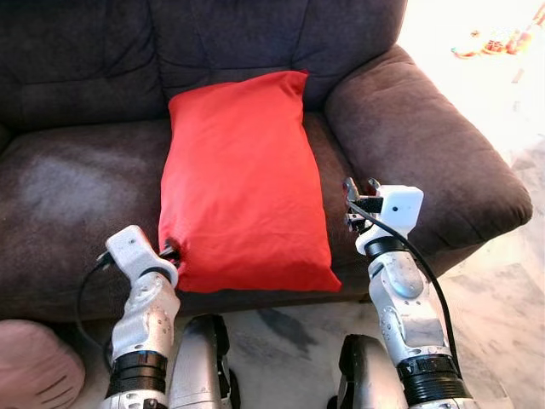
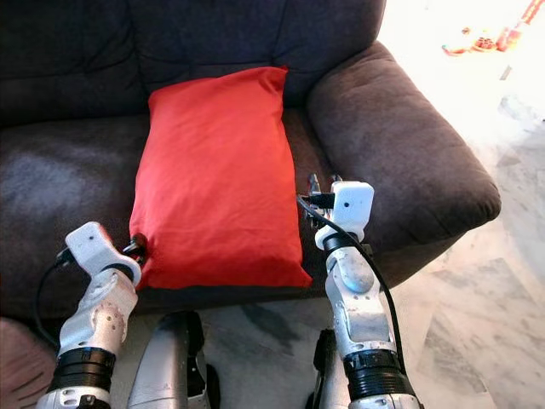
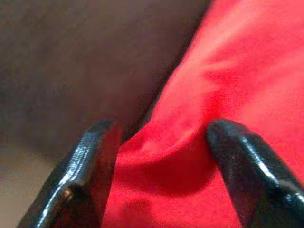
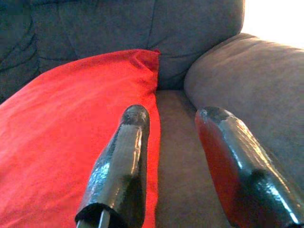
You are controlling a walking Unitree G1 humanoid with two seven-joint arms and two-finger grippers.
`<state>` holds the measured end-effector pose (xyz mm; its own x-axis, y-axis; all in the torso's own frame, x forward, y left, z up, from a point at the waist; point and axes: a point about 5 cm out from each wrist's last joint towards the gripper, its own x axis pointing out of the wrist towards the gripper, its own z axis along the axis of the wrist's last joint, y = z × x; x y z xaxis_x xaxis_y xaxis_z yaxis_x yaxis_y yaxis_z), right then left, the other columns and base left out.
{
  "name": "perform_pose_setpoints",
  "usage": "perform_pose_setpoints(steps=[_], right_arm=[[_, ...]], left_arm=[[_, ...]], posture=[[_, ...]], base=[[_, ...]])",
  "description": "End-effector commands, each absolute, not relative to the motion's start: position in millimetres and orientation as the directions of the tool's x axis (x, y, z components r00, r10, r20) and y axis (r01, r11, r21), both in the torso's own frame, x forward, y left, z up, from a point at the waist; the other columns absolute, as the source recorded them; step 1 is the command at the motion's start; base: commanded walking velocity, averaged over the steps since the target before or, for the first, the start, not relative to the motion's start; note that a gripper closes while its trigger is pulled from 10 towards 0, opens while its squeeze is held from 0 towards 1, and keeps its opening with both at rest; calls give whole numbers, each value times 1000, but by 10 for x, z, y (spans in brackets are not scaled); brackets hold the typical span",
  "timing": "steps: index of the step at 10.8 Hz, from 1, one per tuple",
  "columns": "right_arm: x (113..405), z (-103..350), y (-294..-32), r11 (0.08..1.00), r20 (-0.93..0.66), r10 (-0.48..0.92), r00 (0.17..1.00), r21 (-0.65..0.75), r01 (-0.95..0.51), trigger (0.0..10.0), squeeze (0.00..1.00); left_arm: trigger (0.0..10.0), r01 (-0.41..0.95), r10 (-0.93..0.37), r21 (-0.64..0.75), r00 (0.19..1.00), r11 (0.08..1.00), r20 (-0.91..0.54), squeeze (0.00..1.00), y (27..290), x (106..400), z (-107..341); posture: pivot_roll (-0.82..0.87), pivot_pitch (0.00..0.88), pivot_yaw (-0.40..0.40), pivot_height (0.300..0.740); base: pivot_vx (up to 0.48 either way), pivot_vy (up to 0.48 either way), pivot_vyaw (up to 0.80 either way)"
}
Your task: Move the pillow to the sofa from floor
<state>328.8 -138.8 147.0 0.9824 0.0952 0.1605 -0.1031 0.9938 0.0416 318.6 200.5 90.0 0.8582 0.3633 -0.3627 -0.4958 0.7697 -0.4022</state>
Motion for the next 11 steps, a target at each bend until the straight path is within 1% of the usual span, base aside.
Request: perform_pose_setpoints(steps=[1,3,4,5,6,7,8,9,10,11], right_arm=[[3273,1465,-1396,994,156,96,983,40,-103,10000,0],[3275,1457,-1373,993,153,101,983,41,-108,10000,0],[3285,1478,-1361,993,158,105,982,41,-113,10000,0],[3286,1484,-1371,993,160,104,982,41,-112,10000,0],[3281,1473,-1390,993,157,101,982,38,-108,10000,0],[3279,1465,-1385,993,155,102,983,38,-109,10000,0],[3279,1457,-1366,993,152,106,983,39,-113,10000,0],[3284,1454,-1347,992,150,110,982,41,-117,10000,0],[3289,1453,-1330,991,149,117,982,42,-124,10000,0],[3289,1449,-1326,991,147,119,982,42,-127,10000,0]], left_arm=[[10000,-565,396,-407,812,717,-429,1000,2058,3123,869],[10000,-552,363,-414,814,723,-453,1000,1995,3067,861],[10000,-459,336,-347,870,818,-360,0,2034,3098,999],[10000,-396,334,-228,904,889,-268,0,2110,3122,1132],[10000,-113,108,-10,975,994,-193,0,2084,3140,1276],[10000,37,5,209,981,977,-193,0,2115,3086,1299],[10000,196,-121,320,963,927,-239,0,2185,2963,1308],[10000,351,-225,383,914,854,-336,0,2242,2822,1274],[10000,502,-282,429,832,751,-478,0,2367,2651,1191],[10000,485,-251,464,841,741,-479,0,2439,2653,1186]], posture=[[47,166,26,547],[53,163,28,547],[50,161,30,547],[51,159,31,547],[54,156,32,547],[57,155,33,547],[66,150,35,547],[68,148,36,547],[74,145,35,547],[73,147,35,547]], base=[[0,0,0],[0,0,0],[0,0,0],[0,0,0],[0,0,0],[0,0,0],[0,0,0],[0,0,0],[0,0,0],[0,0,0]])
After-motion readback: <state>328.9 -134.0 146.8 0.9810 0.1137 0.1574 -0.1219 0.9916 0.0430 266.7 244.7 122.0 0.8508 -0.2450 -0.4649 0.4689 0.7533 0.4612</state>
